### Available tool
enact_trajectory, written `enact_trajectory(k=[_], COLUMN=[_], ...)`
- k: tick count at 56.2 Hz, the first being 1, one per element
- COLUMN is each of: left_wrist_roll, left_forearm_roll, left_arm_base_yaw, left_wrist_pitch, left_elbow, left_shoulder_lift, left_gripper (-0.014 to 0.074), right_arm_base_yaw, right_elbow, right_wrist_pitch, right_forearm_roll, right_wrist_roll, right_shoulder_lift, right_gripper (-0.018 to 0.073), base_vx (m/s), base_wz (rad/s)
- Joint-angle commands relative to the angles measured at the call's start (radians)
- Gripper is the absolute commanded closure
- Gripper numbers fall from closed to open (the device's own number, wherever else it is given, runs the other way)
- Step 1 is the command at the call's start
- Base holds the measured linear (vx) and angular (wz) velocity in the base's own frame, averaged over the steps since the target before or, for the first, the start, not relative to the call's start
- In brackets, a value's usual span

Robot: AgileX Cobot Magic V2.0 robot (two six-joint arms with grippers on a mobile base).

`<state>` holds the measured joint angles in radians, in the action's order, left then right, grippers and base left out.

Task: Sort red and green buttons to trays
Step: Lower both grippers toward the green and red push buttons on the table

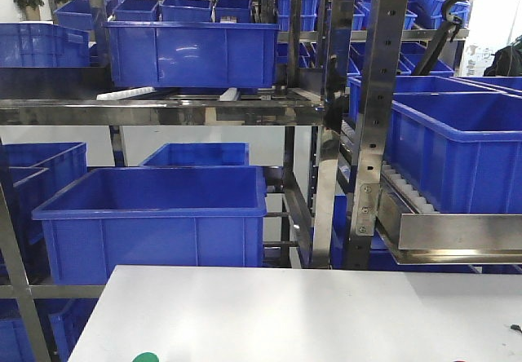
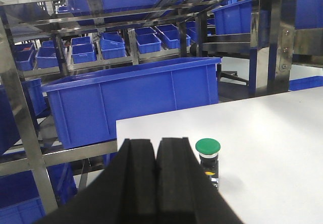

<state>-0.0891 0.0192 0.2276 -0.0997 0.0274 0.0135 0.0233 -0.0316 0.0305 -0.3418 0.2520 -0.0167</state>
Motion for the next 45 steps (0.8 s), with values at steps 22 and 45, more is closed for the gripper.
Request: enact_trajectory(k=[22,45], left_wrist_roll=[0.000,0.000], left_forearm_roll=[0.010,0.010], left_arm_base_yaw=[0.000,0.000], left_wrist_pitch=[0.078,0.127], left_elbow=[-0.026,-0.032], left_shoulder_lift=[0.002,0.002], left_gripper=[0.0601,0.0601], right_arm_base_yaw=[-0.002,-0.002], right_elbow=[-0.001,-0.001], right_wrist_pitch=[0.082,0.097], right_forearm_roll=[0.000,0.001], right_wrist_roll=[-0.006,-0.006], right_shoulder_lift=[-0.004,-0.004], right_gripper=[0.0568,0.0568], base_vx=[0.00,0.00], base_wz=[0.00,0.00])
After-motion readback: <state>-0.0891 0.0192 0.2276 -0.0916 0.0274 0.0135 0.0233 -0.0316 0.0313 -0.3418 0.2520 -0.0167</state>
